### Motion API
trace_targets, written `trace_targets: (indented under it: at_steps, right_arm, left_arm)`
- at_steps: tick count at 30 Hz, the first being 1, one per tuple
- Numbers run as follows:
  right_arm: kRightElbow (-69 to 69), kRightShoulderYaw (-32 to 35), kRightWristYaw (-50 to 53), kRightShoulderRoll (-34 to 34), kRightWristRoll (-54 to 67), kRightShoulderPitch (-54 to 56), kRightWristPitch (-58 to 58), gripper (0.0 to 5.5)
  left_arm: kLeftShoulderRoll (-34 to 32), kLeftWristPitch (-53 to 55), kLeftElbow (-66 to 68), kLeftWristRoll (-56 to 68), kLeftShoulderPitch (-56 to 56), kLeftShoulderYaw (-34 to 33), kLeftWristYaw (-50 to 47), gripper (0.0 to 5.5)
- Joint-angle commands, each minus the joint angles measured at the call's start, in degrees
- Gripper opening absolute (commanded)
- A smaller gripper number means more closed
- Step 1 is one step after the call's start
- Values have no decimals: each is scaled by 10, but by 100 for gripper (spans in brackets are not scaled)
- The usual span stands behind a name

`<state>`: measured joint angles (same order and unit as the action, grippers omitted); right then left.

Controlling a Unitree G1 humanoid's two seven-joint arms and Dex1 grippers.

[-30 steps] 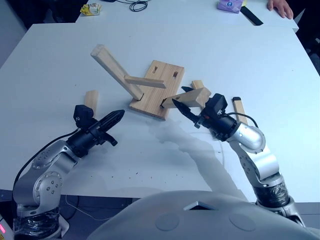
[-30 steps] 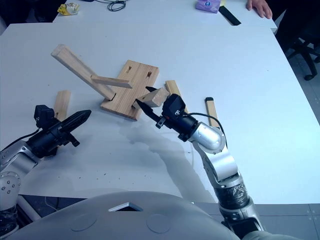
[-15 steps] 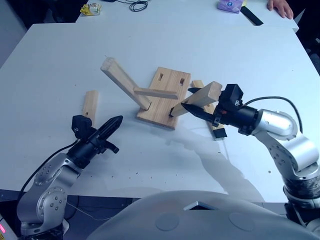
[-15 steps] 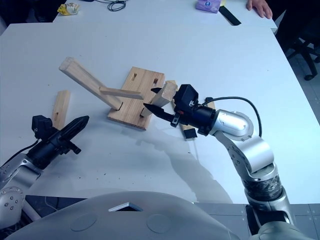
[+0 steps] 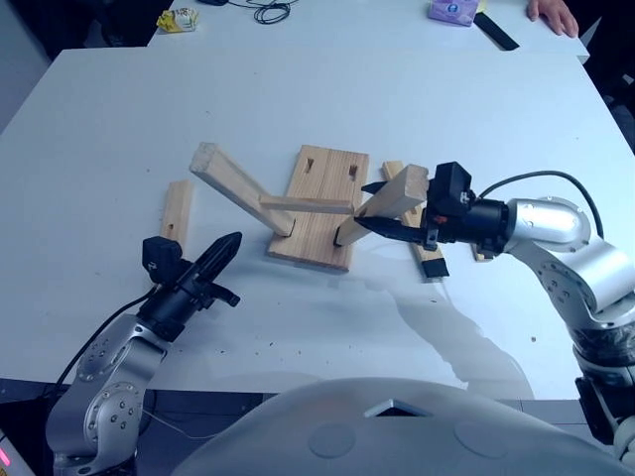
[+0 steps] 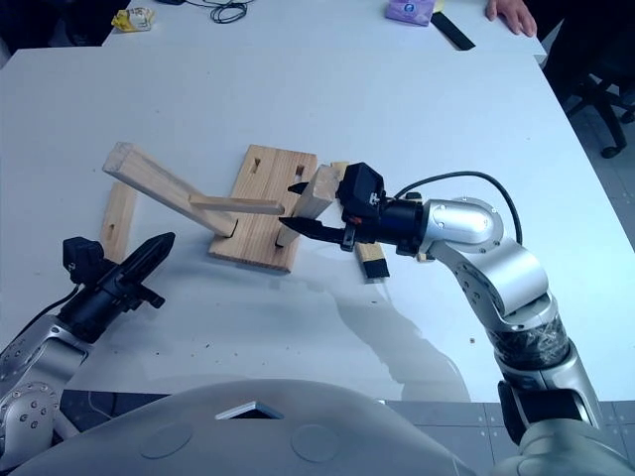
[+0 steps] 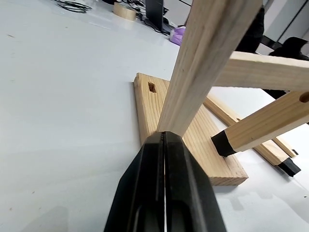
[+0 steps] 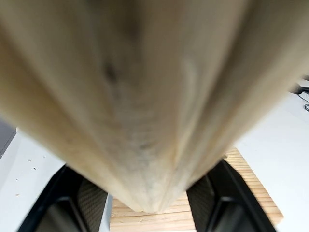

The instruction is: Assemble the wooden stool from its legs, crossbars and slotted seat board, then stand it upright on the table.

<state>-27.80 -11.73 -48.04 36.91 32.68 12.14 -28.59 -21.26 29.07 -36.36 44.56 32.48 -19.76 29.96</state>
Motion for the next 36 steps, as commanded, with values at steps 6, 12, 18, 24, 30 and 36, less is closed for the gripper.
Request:
trace_targets:
  at_steps: [6, 12, 18, 24, 30, 36]
  right_arm:
    - [67, -83, -11, 34, -59, -7, -61, 204]
    - [108, -108, -14, 31, -67, 16, -71, 204]
    - [143, -104, -37, 33, -44, 51, -89, 204]
    - [197, -105, -73, 35, -38, 88, -83, 204]
    - [206, -170, -108, 45, -112, 98, -14, 204]
    - [200, -174, -96, 57, -140, 80, 41, 204]
  left_arm:
    - [10, -17, -9, -11, 12, 13, -12, 0]
    - [3, -18, -6, -14, 1, 16, -8, 0]
    - [-21, -20, 9, -21, -23, 9, 8, 0]
    - [-53, -20, 38, -29, -63, 7, 27, 0]
    - [-98, -20, 80, -55, -145, 22, 45, 0]
    - [-115, -28, 88, -83, -186, 36, 48, 0]
